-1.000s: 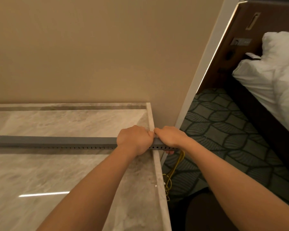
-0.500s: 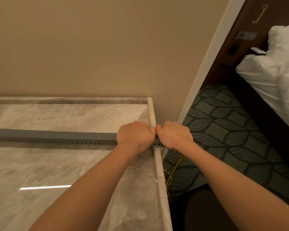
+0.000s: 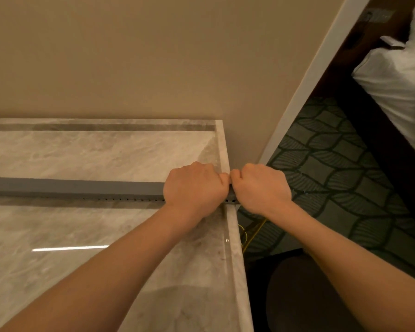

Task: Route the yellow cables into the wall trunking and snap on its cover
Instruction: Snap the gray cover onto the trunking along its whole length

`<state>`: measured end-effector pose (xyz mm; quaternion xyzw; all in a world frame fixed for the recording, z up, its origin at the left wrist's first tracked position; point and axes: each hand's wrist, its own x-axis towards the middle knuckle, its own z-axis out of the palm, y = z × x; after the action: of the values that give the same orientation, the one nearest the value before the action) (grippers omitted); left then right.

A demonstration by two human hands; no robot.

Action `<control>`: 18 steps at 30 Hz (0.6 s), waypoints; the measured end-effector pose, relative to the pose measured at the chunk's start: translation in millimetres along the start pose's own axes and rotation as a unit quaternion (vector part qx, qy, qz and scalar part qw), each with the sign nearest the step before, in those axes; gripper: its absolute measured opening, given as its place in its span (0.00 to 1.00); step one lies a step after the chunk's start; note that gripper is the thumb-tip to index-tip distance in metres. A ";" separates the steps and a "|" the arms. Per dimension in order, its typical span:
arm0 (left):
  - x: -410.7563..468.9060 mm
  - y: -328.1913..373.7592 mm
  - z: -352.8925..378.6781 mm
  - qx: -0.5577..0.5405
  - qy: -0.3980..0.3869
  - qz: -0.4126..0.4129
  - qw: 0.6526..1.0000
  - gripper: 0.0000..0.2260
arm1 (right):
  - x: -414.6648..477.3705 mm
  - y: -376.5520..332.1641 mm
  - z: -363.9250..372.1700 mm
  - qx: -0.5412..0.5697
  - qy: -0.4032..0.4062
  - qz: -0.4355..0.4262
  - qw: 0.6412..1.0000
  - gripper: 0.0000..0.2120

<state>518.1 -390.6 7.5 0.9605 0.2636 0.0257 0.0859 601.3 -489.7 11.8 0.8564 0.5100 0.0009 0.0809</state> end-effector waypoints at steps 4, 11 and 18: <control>0.3 -1.5 1.7 0.037 -0.016 0.037 0.999 0.15 | -3.4 -0.3 0.7 0.006 0.035 -0.006 0.999 0.11; 1.2 -2.1 -0.8 0.043 -0.012 0.034 0.998 0.17 | -7.4 -3.6 0.5 0.002 0.057 0.003 0.998 0.10; -4.3 0.9 1.0 0.031 0.046 0.036 0.998 0.17 | -8.4 -12.5 -3.7 0.041 0.115 0.094 0.988 0.19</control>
<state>515.0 -393.7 6.7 0.9695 0.2327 0.0643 0.0425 586.1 -490.8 14.4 0.8972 0.4329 0.0859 -0.0143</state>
